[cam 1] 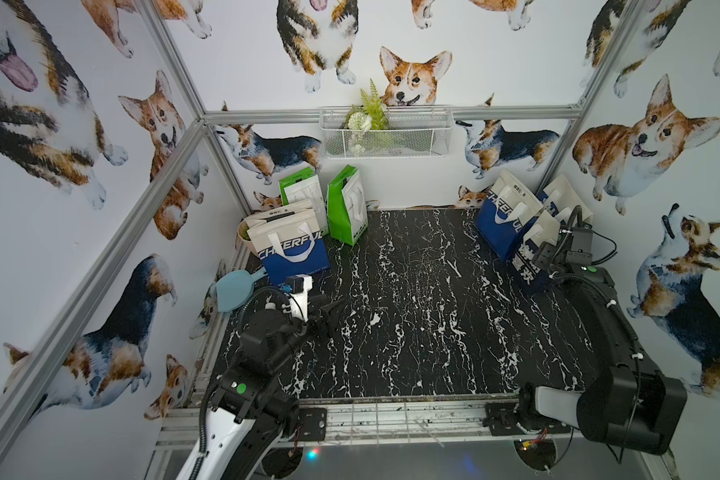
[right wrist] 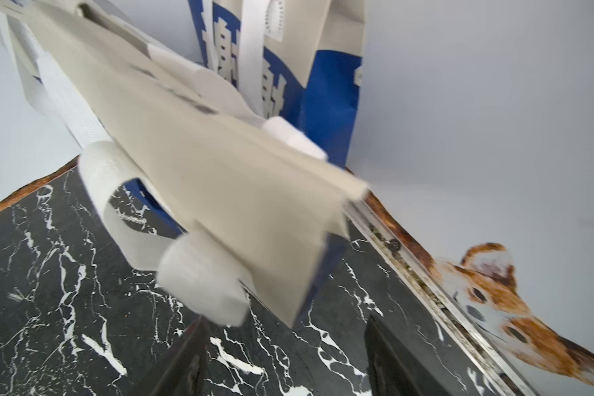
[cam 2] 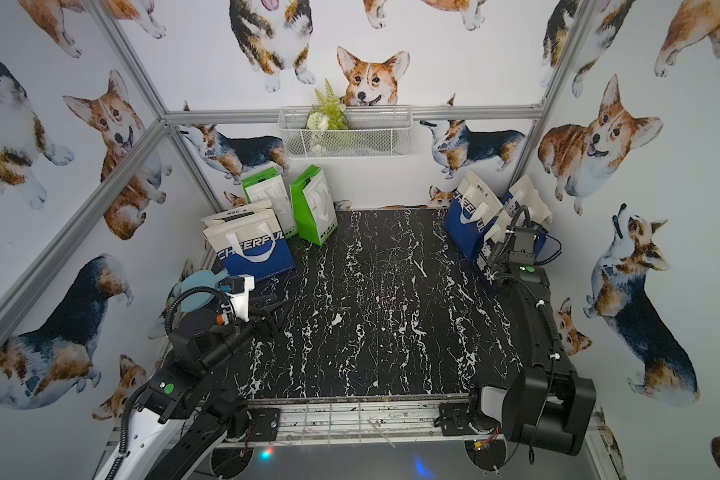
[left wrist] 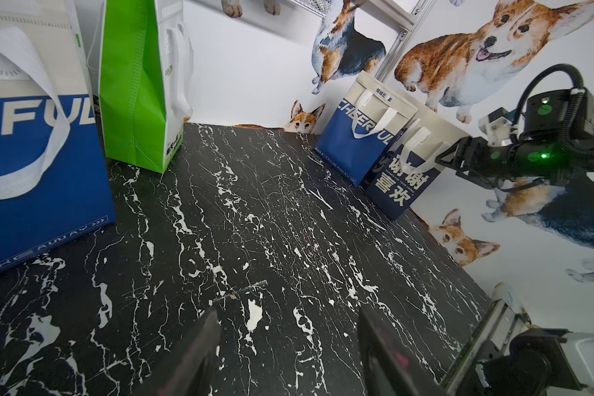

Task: Open the takeout bag
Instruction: Move the takeout bag to the center of the board.

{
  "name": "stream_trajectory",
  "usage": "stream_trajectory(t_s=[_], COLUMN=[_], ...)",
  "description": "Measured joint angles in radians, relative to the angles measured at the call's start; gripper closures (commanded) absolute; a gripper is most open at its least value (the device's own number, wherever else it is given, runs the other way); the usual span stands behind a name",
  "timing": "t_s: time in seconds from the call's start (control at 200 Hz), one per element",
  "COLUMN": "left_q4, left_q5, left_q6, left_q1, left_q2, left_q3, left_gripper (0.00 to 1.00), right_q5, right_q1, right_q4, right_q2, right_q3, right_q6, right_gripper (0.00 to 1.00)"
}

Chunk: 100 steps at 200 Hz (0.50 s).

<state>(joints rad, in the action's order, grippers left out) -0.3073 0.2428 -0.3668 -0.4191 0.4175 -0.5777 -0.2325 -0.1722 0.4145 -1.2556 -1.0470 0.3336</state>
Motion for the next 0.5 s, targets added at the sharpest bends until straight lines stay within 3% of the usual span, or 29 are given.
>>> stream_trajectory(t_s=[0.04,0.15,0.23,0.27,0.501], left_q4=[0.000,0.000,0.000,0.000,0.005], left_q5=[-0.006,-0.006,-0.007,-0.007,-0.014], left_q6=[0.000,0.000,0.000,0.000,-0.003], left_q1=[0.000,-0.001,-0.001,-0.001,-0.001], left_q2=[-0.002,-0.005,-0.007,-0.010,-0.016], left_q3=[0.000,0.001,0.001,0.002,0.016], left_gripper=[0.34,0.34,0.34,0.34,0.34], right_q5=[0.025,0.088,0.142,0.171,0.256], right_q1=[-0.008,-0.025,-0.026,-0.026,-0.010], right_q4=[-0.015,-0.053,-0.063,-0.065,-0.042], right_q2=[-0.013,-0.039,-0.049,-0.048,0.047], right_q3=[-0.002,0.004,0.006,0.006,0.041], right_q6=[0.000,-0.004,-0.004,-0.003,0.004], right_gripper=[0.36,0.77,0.95,1.00,1.00])
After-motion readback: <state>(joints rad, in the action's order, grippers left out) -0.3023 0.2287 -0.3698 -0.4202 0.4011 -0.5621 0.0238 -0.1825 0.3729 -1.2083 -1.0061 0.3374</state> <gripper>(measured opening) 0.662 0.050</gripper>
